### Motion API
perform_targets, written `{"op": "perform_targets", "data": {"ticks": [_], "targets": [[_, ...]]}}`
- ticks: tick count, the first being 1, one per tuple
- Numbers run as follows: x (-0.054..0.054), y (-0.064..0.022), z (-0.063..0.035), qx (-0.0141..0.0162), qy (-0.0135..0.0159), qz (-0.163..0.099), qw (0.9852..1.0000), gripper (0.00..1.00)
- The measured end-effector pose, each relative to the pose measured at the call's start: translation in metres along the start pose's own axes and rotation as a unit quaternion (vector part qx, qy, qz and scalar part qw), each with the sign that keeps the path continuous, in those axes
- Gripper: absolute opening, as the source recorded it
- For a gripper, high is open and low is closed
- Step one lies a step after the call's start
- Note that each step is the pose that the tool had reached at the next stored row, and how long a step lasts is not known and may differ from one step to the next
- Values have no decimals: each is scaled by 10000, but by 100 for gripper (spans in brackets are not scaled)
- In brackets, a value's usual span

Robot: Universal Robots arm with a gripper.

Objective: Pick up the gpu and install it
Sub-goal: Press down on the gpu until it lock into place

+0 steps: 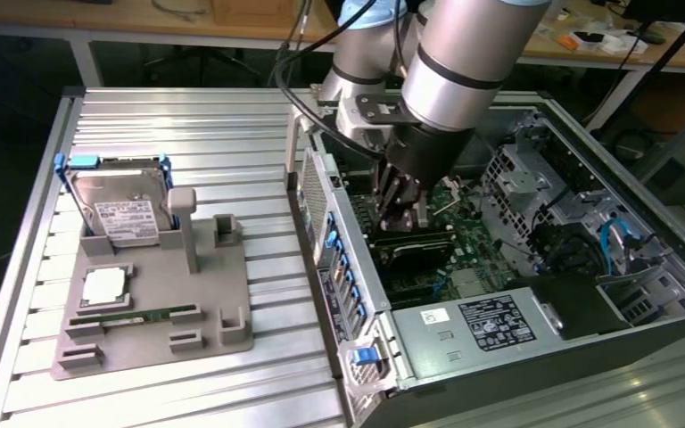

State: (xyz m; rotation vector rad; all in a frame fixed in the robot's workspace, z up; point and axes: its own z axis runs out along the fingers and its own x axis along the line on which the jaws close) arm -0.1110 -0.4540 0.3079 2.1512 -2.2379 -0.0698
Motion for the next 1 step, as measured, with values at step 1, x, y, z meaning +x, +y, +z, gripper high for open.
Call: {"op": "perform_targets", "data": {"ticks": [1], "targets": [[0, 0, 0, -5, 1, 0, 10000, 11]]}}
